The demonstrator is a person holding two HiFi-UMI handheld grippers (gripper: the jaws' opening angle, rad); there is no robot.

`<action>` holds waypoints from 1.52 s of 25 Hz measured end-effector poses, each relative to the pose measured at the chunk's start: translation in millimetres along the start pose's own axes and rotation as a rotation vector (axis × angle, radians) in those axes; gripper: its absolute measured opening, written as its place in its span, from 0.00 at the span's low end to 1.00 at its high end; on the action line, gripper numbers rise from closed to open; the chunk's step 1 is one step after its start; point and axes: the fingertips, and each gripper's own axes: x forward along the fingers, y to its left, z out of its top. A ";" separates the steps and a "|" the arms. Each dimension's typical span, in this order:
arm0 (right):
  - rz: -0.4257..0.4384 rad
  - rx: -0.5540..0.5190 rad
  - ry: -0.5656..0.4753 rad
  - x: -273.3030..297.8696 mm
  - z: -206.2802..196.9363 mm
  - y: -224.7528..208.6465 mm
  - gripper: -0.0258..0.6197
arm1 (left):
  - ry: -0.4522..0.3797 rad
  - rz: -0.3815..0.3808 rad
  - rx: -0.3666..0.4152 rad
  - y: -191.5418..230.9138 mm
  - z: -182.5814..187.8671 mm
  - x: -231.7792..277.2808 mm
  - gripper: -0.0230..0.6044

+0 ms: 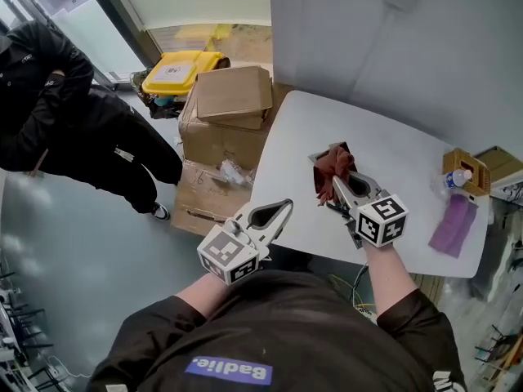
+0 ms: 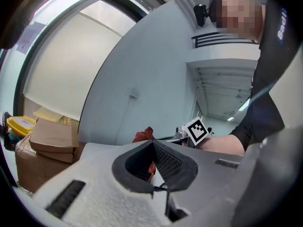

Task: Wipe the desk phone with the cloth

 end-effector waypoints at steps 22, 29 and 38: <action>-0.042 0.034 -0.167 -110.2 -34.0 217.9 0.12 | 0.043 -0.192 0.045 -96.3 -20.3 -121.3 0.06; 0.032 0.051 -0.198 -148.0 -57.5 213.7 0.11 | 0.084 -0.125 0.030 -138.1 -48.0 -113.8 0.06; 0.039 0.054 -0.216 -183.6 -81.4 223.7 0.11 | 0.094 -0.119 0.041 -176.7 -69.1 -127.1 0.06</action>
